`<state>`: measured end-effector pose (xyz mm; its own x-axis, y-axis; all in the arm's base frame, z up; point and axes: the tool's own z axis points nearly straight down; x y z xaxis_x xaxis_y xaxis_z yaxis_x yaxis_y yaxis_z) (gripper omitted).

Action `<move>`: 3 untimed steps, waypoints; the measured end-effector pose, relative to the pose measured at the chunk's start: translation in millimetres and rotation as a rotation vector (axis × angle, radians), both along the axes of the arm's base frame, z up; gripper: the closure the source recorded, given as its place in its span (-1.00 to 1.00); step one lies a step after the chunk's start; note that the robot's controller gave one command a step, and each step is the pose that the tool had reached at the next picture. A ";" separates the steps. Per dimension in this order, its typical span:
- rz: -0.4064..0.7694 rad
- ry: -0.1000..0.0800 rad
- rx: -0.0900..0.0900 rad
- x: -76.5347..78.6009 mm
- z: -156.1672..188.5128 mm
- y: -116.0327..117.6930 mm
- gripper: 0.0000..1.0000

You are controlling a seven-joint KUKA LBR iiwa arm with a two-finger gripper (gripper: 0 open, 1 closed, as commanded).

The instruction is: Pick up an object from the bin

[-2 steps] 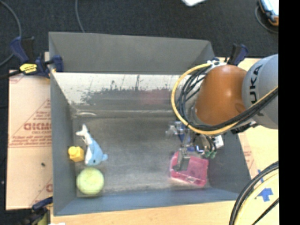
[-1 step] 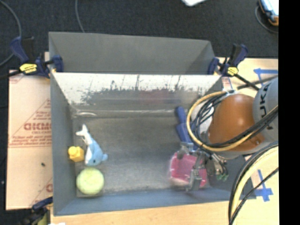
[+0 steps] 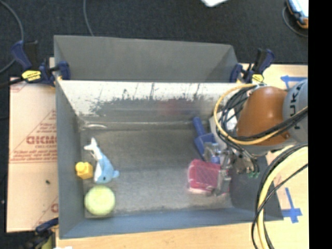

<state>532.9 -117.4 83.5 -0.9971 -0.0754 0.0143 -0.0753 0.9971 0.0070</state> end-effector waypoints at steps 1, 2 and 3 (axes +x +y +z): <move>0.000 0.000 0.000 0.0 0.0 0.0 1.00; -0.033 0.014 0.005 3.5 -11.3 -1.0 1.00; -0.034 0.014 0.005 3.3 -11.3 -1.0 1.00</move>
Offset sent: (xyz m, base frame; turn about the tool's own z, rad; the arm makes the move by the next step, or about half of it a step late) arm 0.0048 -0.0020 -0.0135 0.0334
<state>536.3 -118.3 72.3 -0.9987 -0.0417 0.0282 -0.0414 0.9991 0.0129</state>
